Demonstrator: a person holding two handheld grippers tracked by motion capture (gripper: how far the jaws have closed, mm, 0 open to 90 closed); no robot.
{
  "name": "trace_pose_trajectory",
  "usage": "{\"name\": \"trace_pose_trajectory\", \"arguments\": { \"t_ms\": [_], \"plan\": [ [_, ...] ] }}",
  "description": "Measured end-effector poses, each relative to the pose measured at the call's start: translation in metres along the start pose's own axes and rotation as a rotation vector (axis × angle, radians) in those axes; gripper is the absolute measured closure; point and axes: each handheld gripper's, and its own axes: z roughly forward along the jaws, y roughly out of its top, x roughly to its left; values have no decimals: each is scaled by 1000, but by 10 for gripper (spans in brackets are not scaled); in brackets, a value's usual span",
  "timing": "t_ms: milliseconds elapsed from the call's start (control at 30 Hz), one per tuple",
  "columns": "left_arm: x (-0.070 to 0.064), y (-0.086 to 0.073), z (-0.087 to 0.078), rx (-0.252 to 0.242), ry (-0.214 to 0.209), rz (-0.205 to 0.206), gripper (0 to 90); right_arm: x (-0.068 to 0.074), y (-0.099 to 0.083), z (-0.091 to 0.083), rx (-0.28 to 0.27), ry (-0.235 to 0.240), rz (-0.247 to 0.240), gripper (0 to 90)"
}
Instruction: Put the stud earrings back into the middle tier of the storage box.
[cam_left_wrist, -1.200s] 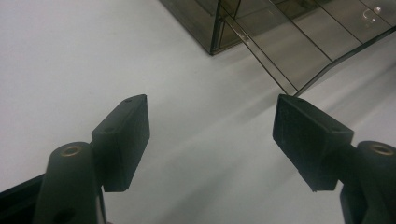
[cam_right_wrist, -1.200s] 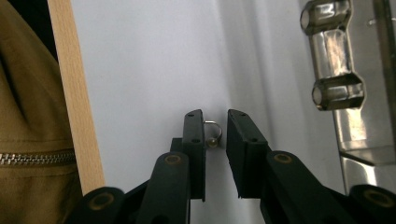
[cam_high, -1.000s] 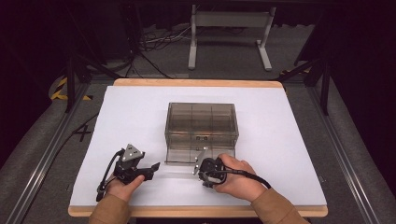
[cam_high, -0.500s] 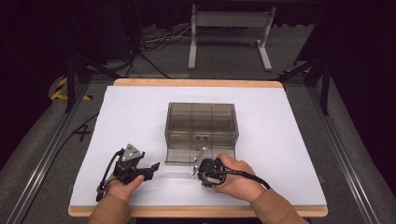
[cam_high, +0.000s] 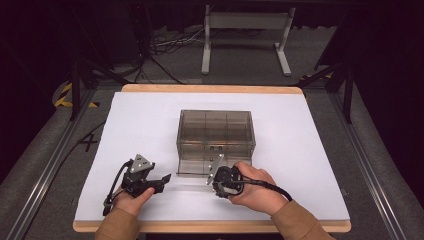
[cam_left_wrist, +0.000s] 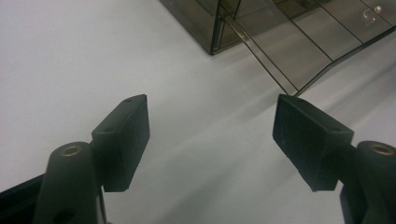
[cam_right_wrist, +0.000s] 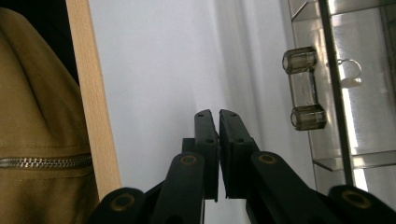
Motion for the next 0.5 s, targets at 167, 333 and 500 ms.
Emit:
{"name": "trace_pose_trajectory", "arguments": {
  "t_ms": [167,333,500],
  "plan": [
    [0,0,0,-2,1,0,280,0,1,-5,-6,-2,5,865],
    [0,0,0,-1,1,-1,280,1,3,-13,-18,-4,18,865],
    [-1,0,0,0,2,-1,280,1,4,-18,-25,-9,15,865]
  ]
}}
